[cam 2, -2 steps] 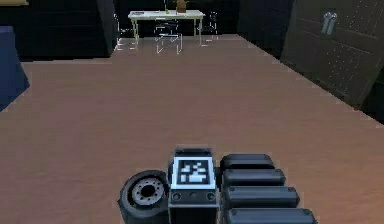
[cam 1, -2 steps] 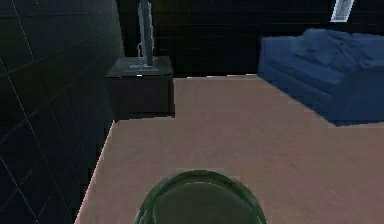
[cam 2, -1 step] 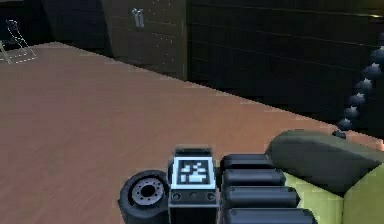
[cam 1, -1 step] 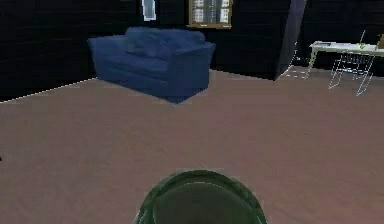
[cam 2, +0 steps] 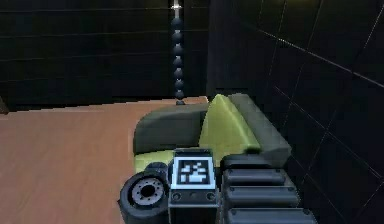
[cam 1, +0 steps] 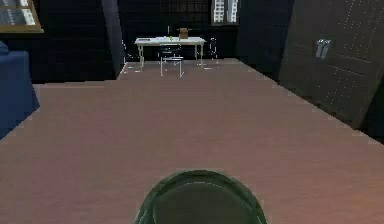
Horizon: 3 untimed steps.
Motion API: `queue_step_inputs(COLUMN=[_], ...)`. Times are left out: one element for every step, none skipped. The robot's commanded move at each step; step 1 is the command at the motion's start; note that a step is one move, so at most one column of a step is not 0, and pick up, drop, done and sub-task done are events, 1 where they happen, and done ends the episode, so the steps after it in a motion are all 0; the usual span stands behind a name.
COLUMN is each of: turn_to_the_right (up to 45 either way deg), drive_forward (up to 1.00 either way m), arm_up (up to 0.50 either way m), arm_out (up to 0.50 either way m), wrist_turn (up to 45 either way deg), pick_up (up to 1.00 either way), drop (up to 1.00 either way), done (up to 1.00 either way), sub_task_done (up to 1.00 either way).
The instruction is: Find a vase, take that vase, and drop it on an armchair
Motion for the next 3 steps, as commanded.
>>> queue_step_inputs(turn_to_the_right=[45.0,24.0,-45.0], drive_forward=[0.00,0.00,0.00], arm_up=[0.00,0.00,0.00], arm_out=[0.00,0.00,0.00], wrist_turn=[0.0,0.0,0.0], pick_up=[0.00,0.00,0.00], drop=[0.00,0.00,0.00], done=[0.00,0.00,0.00], sub_task_done=[0.00,0.00,0.00])
